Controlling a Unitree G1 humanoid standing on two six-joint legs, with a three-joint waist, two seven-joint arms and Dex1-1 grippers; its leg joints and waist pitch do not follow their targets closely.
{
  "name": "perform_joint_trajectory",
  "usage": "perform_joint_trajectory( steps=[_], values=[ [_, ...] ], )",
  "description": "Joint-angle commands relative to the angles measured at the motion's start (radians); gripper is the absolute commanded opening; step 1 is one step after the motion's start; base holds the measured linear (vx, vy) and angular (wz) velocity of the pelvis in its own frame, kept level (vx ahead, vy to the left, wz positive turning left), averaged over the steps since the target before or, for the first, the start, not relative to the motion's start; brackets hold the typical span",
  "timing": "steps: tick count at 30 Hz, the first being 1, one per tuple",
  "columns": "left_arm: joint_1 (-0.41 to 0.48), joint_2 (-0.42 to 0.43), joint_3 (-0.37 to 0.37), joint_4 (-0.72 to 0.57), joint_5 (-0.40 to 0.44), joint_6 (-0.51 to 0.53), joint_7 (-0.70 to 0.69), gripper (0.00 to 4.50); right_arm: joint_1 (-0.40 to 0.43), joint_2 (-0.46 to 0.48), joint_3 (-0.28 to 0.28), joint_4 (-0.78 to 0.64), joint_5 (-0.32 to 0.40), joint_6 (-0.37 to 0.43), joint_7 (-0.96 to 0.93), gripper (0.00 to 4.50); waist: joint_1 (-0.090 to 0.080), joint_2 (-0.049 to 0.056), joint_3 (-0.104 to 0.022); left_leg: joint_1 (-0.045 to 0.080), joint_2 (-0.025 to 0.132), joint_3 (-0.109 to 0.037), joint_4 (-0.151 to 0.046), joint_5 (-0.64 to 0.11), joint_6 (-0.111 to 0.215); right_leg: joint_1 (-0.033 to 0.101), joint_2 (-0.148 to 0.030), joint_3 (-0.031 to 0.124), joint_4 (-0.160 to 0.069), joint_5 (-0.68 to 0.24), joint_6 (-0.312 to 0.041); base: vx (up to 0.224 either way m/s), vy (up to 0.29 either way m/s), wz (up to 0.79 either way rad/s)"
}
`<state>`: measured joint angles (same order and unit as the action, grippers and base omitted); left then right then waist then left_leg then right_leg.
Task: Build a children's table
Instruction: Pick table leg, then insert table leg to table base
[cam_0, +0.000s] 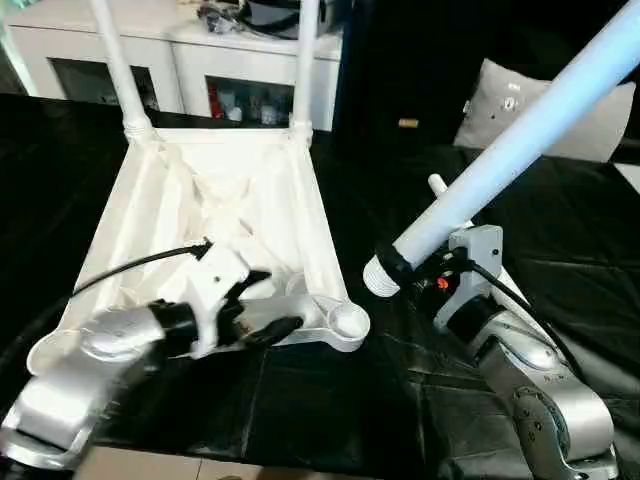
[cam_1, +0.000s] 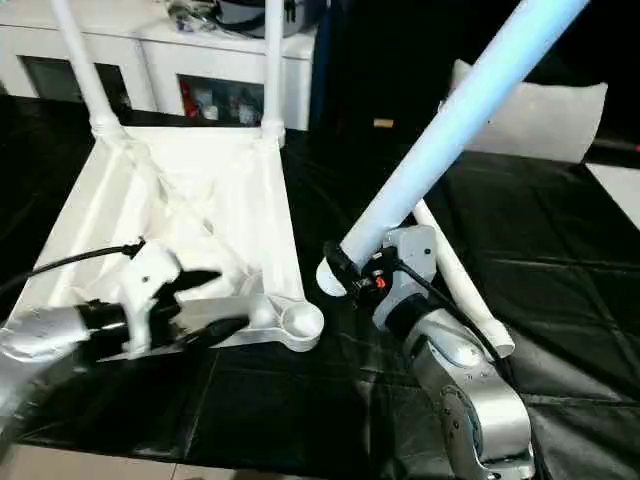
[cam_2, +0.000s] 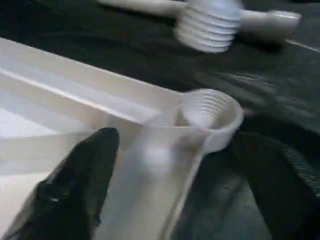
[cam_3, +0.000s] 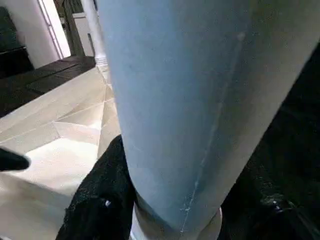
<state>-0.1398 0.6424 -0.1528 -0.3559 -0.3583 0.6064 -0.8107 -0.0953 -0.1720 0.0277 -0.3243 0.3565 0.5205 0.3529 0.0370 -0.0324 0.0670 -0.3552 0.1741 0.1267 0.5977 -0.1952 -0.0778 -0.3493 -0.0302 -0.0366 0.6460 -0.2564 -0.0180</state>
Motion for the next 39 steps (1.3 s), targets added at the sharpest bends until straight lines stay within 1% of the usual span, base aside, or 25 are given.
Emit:
perform_joint_trajectory(
  steps=[1,5,8,10,12,14,15,16,18,19,20,22,23,25,26,27,28,30,31,32,34,35,37,38,39],
  values=[
    [-0.02,0.028,-0.043,0.021,0.002,-0.024,-0.076,3.76,-0.024,-0.016,-0.002,0.001,-0.004,0.003,0.012,1.89,0.005,0.016,-0.055,0.002,0.039,-0.001,-0.075,-0.11,-0.021,0.025,-0.089,0.055,-0.08,-0.026,-0.149,0.0,0.0,0.0],
    [-0.041,0.039,-0.077,0.065,0.047,-0.085,-0.104,3.6,-0.017,-0.029,0.004,0.003,0.004,-0.011,0.037,1.89,0.008,0.017,-0.057,0.003,0.042,0.0,-0.076,-0.111,-0.025,0.03,-0.09,0.053,-0.077,0.007,-0.163,0.0,0.0,0.0],
    [-0.057,0.048,-0.101,0.095,0.065,-0.106,-0.125,3.33,-0.008,-0.035,0.004,0.0,0.027,-0.01,0.064,1.89,0.01,0.017,-0.055,0.005,0.044,0.002,-0.077,-0.136,-0.024,0.029,-0.092,0.054,-0.08,-0.023,-0.163,0.0,0.0,0.0],
    [-0.065,0.044,-0.119,0.112,0.078,-0.111,-0.137,3.25,0.001,-0.04,0.016,0.004,0.013,-0.032,0.074,1.89,0.011,0.017,-0.054,0.006,0.045,0.003,-0.078,-0.153,-0.027,0.027,-0.094,0.055,-0.083,-0.058,-0.166,0.0,0.0,0.0],
    [-0.079,0.028,-0.139,0.144,0.091,-0.123,-0.14,3.04,0.005,-0.039,0.027,0.019,-0.011,-0.061,0.071,1.89,0.017,0.031,-0.053,0.007,0.044,0.002,-0.079,-0.174,-0.036,0.025,-0.094,0.056,-0.086,-0.081,-0.165,0.0,0.0,0.0],
    [-0.077,0.024,-0.143,0.148,0.093,-0.128,-0.138,2.85,0.009,-0.038,0.027,0.022,-0.015,-0.069,0.069,1.89,0.019,0.028,-0.055,0.006,0.045,0.002,-0.079,-0.174,-0.039,0.027,-0.095,0.056,-0.085,-0.082,-0.165,0.0,0.0,0.0],
    [-0.073,0.024,-0.153,0.156,0.103,-0.139,-0.139,2.75,0.012,-0.037,0.026,0.027,-0.017,-0.076,0.07,1.89,0.022,0.033,-0.055,0.007,0.046,0.002,-0.079,-0.174,-0.038,0.025,-0.095,0.057,-0.085,-0.079,-0.167,0.0,0.0,0.0],
    [-0.073,0.02,-0.162,0.17,0.114,-0.152,-0.139,2.75,0.013,-0.036,0.025,0.034,-0.02,-0.086,0.069,1.89,0.022,0.03,-0.056,0.007,0.046,0.003,-0.078,-0.174,-0.038,0.025,-0.094,0.057,-0.086,-0.076,-0.167,0.0,0.0,0.0],
    [-0.077,0.016,-0.168,0.185,0.124,-0.162,-0.137,2.56,0.01,-0.035,0.024,0.04,-0.022,-0.092,0.069,1.89,0.024,0.031,-0.057,0.006,0.045,0.003,-0.077,-0.163,-0.035,0.026,-0.094,0.057,-0.083,-0.058,-0.169,0.0,0.0,0.0],
    [-0.077,0.01,-0.173,0.201,0.135,-0.177,-0.135,2.5,0.013,-0.034,0.024,0.047,-0.025,-0.102,0.071,1.89,0.024,0.033,-0.057,0.006,0.045,0.003,-0.078,-0.164,-0.035,0.027,-0.094,0.057,-0.084,-0.053,-0.171,0.0,0.0,0.0],
    [-0.085,0.005,-0.176,0.22,0.142,-0.184,-0.134,2.5,0.01,-0.031,0.025,0.05,-0.03,-0.105,0.068,1.89,0.025,0.039,-0.058,0.006,0.046,0.001,-0.077,-0.164,-0.035,0.026,-0.095,0.056,-0.083,-0.048,-0.172,0.0,0.0,0.0],
    [-0.096,-0.001,-0.182,0.251,0.158,-0.203,-0.136,2.44,0.012,-0.034,0.035,0.051,-0.044,-0.109,0.064,1.89,0.022,0.034,-0.057,0.005,0.045,0.002,-0.078,-0.166,-0.035,0.027,-0.092,0.056,-0.084,-0.043,-0.175,0.0,0.0,0.0],
    [-0.103,-0.003,-0.185,0.27,0.167,-0.216,-0.137,2.42,0.014,-0.038,0.046,0.051,-0.057,-0.114,0.063,1.89,0.023,0.035,-0.059,0.006,0.045,0.002,-0.077,-0.16,-0.035,0.028,-0.093,0.056,-0.082,-0.036,-0.175,0.0,0.0,0.0],
    [-0.114,-0.007,-0.186,0.297,0.177,-0.234,-0.137,2.15,0.02,-0.043,0.059,0.057,-0.073,-0.136,0.065,1.89,0.025,0.034,-0.058,0.005,0.046,0.002,-0.077,-0.154,-0.032,0.03,-0.095,0.056,-0.082,-0.032,-0.176,0.0,0.0,0.0],
    [-0.119,-0.008,-0.187,0.309,0.183,-0.244,-0.137,2.08,0.023,-0.044,0.063,0.059,-0.077,-0.142,0.068,1.89,0.025,0.029,-0.058,0.005,0.046,0.003,-0.077,-0.154,-0.03,0.029,-0.094,0.056,-0.084,-0.035,-0.174,0.0,0.0,0.0],
    [-0.126,-0.008,-0.19,0.323,0.19,-0.257,-0.14,2.04,0.027,-0.047,0.068,0.062,-0.08,-0.146,0.073,1.89,0.025,0.031,-0.059,0.005,0.046,0.003,-0.077,-0.154,-0.03,0.03,-0.096,0.057,-0.082,-0.035,-0.174,0.0,0.0,0.0],
    [-0.131,-0.008,-0.194,0.334,0.196,-0.267,-0.143,2.04,0.029,-0.049,0.071,0.064,-0.08,-0.147,0.078,1.89,0.025,0.028,-0.058,0.004,0.047,0.003,-0.078,-0.152,-0.028,0.03,-0.096,0.056,-0.084,-0.037,-0.173,0.0,0.0,0.0],
    [-0.16,-0.009,-0.207,0.382,0.217,-0.304,-0.158,1.74,0.034,-0.057,0.072,0.071,-0.07,-0.141,0.093,1.89,0.025,0.03,-0.058,0.006,0.047,0.003,-0.078,-0.153,-0.024,0.028,-0.096,0.057,-0.084,-0.036,-0.173,0.0,0.0,0.0],
    [-0.162,-0.009,-0.207,0.385,0.218,-0.305,-0.159,1.74,0.034,-0.057,0.072,0.071,-0.069,-0.14,0.094,1.89,0.026,0.035,-0.059,0.006,0.047,0.002,-0.077,-0.153,-0.025,0.029,-0.096,0.056,-0.082,-0.033,-0.174,0.0,0.0,0.0],
    [-0.167,-0.011,-0.208,0.392,0.219,-0.309,-0.162,1.67,0.034,-0.058,0.07,0.071,-0.068,-0.14,0.095,1.89,0.026,0.032,-0.059,0.006,0.048,0.003,-0.077,-0.157,-0.025,0.029,-0.097,0.057,-0.082,-0.033,-0.175,0.0,0.0,0.0],
    [-0.186,-0.016,-0.21,0.42,0.225,-0.324,-0.173,1.6,0.034,-0.061,0.066,0.07,-0.064,-0.138,0.1,1.89,0.026,0.032,-0.06,0.006,0.048,0.003,-0.077,-0.15,-0.025,0.03,-0.098,0.057,-0.081,-0.021,-0.178,0.0,0.0,0.0],
    [-0.204,-0.02,-0.216,0.45,0.235,-0.341,-0.186,1.41,0.035,-0.063,0.062,0.069,-0.064,-0.138,0.104,1.89,0.026,0.033,-0.06,0.006,0.048,0.003,-0.077,-0.147,-0.025,0.029,-0.097,0.057,-0.082,-0.016,-0.181,0.0,0.0,0.0],
    [-0.214,-0.019,-0.225,0.467,0.246,-0.353,-0.194,1.29,0.038,-0.064,0.062,0.067,-0.062,-0.136,0.108,1.89,0.028,0.034,-0.06,0.007,0.049,0.004,-0.077,-0.155,-0.026,0.029,-0.1,0.058,-0.082,-0.021,-0.184,0.0,0.0,0.0],
    [-0.224,-0.018,-0.234,0.485,0.255,-0.363,-0.206,1.18,0.04,-0.067,0.064,0.064,-0.061,-0.135,0.11,1.89,0.028,0.035,-0.058,0.007,0.049,0.004,-0.078,-0.17,-0.027,0.028,-0.098,0.057,-0.084,-0.04,-0.183,0.0,0.0,0.0],
    [-0.238,-0.017,-0.248,0.51,0.266,-0.374,-0.23,1.1,0.043,-0.069,0.069,0.058,-0.059,-0.131,0.115,1.89,0.028,0.042,-0.058,0.009,0.049,0.004,-0.078,-0.181,-0.03,0.026,-0.099,0.058,-0.085,-0.054,-0.183,0.0,0.0,0.0]
  ],
)
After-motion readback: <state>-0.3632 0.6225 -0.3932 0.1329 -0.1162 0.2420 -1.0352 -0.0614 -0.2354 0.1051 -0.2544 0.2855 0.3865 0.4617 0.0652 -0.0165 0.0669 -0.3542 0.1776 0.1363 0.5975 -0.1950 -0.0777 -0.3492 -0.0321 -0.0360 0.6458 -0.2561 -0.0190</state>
